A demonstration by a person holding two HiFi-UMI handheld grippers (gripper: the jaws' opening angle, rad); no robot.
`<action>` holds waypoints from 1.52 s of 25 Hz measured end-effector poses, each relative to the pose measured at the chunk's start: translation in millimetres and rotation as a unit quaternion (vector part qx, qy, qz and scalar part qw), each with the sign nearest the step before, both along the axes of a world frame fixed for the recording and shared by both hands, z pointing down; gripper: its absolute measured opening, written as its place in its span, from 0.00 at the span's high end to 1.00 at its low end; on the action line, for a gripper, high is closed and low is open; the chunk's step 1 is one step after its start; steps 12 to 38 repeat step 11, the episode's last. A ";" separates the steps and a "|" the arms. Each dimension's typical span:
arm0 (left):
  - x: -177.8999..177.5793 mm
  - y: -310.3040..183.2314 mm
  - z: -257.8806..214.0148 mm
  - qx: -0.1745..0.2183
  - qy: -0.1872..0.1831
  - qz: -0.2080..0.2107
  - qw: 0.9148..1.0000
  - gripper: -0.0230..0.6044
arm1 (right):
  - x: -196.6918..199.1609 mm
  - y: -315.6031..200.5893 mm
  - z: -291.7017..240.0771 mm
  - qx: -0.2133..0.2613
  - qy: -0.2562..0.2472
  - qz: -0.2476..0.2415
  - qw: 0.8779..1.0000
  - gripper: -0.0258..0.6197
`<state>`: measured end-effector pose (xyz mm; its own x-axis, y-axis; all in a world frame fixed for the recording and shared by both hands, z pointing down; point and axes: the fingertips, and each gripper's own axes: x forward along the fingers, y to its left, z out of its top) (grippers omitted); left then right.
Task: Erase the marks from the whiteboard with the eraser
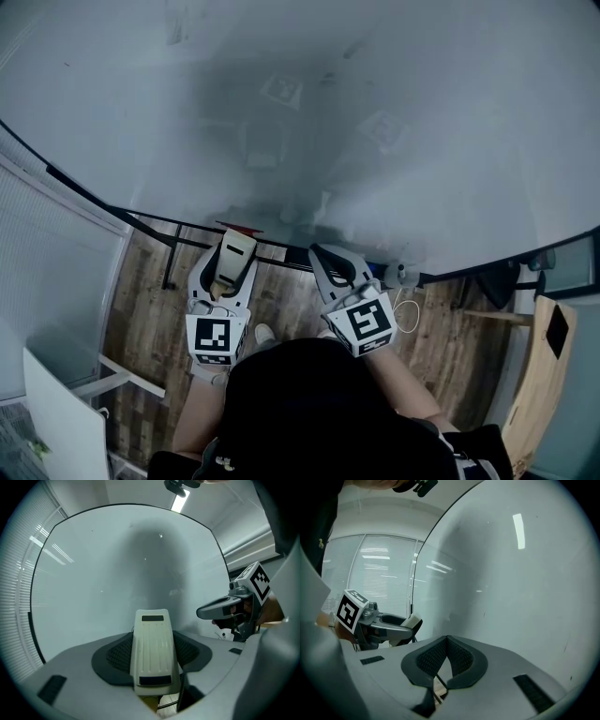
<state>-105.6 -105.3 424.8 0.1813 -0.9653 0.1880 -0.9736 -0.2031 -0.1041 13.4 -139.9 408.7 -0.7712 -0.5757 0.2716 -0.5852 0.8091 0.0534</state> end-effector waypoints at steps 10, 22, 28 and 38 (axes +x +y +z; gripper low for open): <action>-3.7 12.3 3.0 0.001 0.004 0.000 1.000 0.55 | 1.3 13.9 3.2 -0.001 0.002 0.011 1.000 0.92; -5.9 14.9 4.3 0.000 0.005 0.000 1.000 0.55 | 0.5 16.0 5.6 -0.002 0.004 0.012 1.000 0.92; -5.9 14.9 4.3 0.000 0.005 0.000 1.000 0.55 | 0.5 16.0 5.6 -0.002 0.004 0.012 1.000 0.92; -5.9 14.9 4.3 0.000 0.005 0.000 1.000 0.55 | 0.5 16.0 5.6 -0.002 0.004 0.012 1.000 0.92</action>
